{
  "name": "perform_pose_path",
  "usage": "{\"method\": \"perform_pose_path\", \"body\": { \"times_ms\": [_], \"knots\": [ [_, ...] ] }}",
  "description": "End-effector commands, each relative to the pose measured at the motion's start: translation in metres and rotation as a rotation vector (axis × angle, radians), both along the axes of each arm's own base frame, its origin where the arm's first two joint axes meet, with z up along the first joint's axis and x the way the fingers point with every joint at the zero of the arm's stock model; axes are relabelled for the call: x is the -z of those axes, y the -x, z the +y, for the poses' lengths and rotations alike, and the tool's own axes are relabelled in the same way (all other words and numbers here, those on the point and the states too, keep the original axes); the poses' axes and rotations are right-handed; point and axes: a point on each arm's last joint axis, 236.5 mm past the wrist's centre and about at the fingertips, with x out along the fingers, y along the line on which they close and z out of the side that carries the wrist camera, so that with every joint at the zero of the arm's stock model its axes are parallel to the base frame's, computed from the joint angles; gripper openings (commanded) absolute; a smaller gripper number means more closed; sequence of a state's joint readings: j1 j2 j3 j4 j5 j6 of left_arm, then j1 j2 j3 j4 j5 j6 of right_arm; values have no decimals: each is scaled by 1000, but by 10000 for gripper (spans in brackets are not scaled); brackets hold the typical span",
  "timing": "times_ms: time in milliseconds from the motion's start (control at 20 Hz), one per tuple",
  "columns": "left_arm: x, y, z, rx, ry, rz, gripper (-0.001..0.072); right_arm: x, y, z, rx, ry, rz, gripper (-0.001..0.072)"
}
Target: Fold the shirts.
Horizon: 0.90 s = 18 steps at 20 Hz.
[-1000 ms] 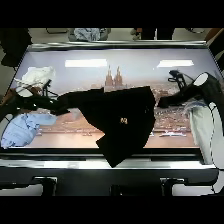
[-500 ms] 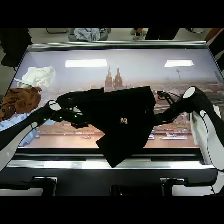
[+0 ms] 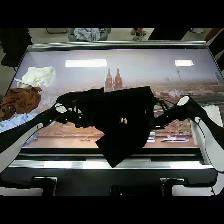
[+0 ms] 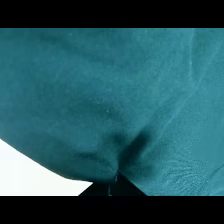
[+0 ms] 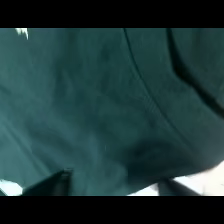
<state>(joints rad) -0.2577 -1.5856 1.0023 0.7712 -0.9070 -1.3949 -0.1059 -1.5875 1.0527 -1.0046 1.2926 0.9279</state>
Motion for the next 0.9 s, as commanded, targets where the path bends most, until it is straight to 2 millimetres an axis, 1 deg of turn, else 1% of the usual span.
{"method": "perform_pose_path", "body": {
  "times_ms": [0, 50, 100, 150, 200, 250, 300, 350, 400, 450, 500, 550, 600, 650, 700, 750, 800, 850],
  "knots": [
    [-7, 0, -2, 35, 7, -34, 31, 10, -18, 10, 70, -8, -66, 269],
    [-13, 0, -3, 59, 10, -55, 30, 9, -21, 14, 73, -8, -77, 42],
    [-23, -1, -3, 89, 21, -75, 30, 5, -27, 18, 68, -20, -104, 33],
    [-36, -3, -2, 116, 31, -94, 30, -7, -32, 20, 34, -36, -147, 33],
    [-57, -9, 1, 146, 32, -129, 30, -25, -39, 20, -9, -42, -211, 33],
    [-83, -15, 6, 183, 22, -185, 29, -50, -51, 18, -42, -29, -300, 33],
    [-118, -23, 12, 219, 6, -262, 29, -88, -67, 12, -70, 3, -427, 33],
    [-158, -30, 19, 248, -13, -343, 29, -135, -84, 7, -89, 44, -573, 33],
    [-210, -35, 26, 272, -21, -446, 29, -198, -98, 0, -96, 96, -756, 33],
    [-264, -34, 30, 282, -18, -550, 29, -265, -104, -7, -88, 151, -934, 34],
    [-327, -28, 36, 277, -18, -672, 29, -342, -100, -16, -69, 223, -1136, 34],
    [-386, -17, 42, 261, -20, -796, 29, -411, -83, -24, -45, 290, -1313, 34],
    [-447, 1, 49, 238, -24, -936, 29, -477, -54, -32, -14, 355, -1483, 34],
    [-501, 24, 56, 219, -32, -1080, 30, -529, -19, -36, 30, 394, -1617, 34],
    [-539, 46, 60, 189, -26, -1179, 30, -560, 12, -37, 75, 401, -1695, 34],
    [-563, 66, 62, 164, -10, -1240, 30, -578, 40, -36, 112, 382, -1739, 34],
    [-574, 82, 62, 161, 4, -1272, 31, -583, 60, -33, 120, 369, -1745, 34],
    [-573, 92, 61, 161, 11, -1267, 31, -579, 72, -31, 106, 371, -1731, 34]
  ]
}}
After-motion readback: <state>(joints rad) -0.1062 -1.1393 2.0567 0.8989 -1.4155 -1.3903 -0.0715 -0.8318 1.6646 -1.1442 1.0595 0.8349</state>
